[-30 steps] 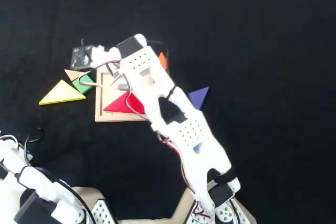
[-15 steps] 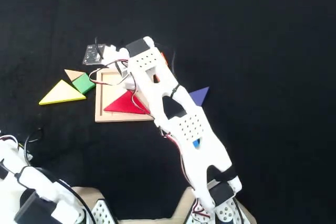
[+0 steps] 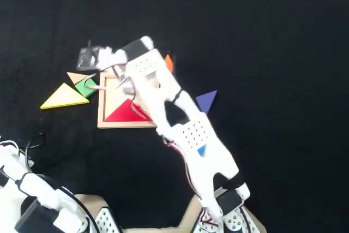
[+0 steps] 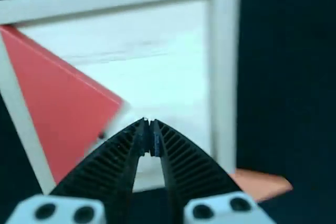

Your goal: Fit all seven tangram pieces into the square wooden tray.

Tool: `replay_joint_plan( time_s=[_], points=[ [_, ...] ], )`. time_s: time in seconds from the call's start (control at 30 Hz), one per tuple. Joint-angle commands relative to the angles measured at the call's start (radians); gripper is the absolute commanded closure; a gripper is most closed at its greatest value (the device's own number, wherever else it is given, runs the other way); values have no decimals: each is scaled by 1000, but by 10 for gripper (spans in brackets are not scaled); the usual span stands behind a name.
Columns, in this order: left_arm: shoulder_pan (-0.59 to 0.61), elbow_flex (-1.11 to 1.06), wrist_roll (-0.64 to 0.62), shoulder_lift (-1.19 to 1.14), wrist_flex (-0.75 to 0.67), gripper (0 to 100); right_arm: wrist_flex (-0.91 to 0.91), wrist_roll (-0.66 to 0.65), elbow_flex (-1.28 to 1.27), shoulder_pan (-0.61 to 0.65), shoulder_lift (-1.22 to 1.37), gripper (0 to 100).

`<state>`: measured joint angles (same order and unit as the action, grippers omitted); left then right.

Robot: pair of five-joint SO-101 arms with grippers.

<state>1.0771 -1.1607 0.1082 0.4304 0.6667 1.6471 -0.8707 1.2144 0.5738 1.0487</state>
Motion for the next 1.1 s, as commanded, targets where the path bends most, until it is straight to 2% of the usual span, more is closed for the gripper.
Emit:
replay_joint_plan(
  time_s=[0.0, 0.1, 0.2, 0.3, 0.4, 0.5, 0.6, 0.67, 0.77, 0.83, 0.9, 1.0, 1.07],
  points=[
    [-18, 5, -5, 15, -2, 909, 129, 12, 314, -61, -47, 988],
    [-82, 21, -8, 17, 3, 909, 123, 198, 461, -114, -116, 988],
    [-200, 99, 5, 20, 46, 908, 123, 322, 392, -140, -220, 988],
    [-291, 295, 114, 32, 259, 869, 123, 371, 231, -176, -360, 988],
    [-375, 506, 164, 34, 491, 820, 121, 381, 33, -206, -538, 988],
    [-438, 699, 135, 34, 664, 809, 120, 381, -160, -221, -723, 988],
    [-483, 840, -11, 34, 755, 809, 118, 381, -346, -239, -886, 988],
    [-513, 891, -95, 32, 752, 809, 118, 382, -479, -261, -978, 988],
    [-568, 875, -104, 14, 700, 809, 114, 382, -693, -324, -1096, 988],
    [-599, 832, -133, -31, 721, 809, 97, 381, -840, -393, -1165, 988],
    [-607, 771, -259, -92, 710, 809, 51, 374, -984, -471, -1228, 988],
    [-607, 691, -526, -195, 577, 809, -106, 373, -1244, -585, -1325, 988],
    [-618, 673, -601, -247, 499, 809, -249, 373, -1438, -637, -1388, 988]
  ],
)
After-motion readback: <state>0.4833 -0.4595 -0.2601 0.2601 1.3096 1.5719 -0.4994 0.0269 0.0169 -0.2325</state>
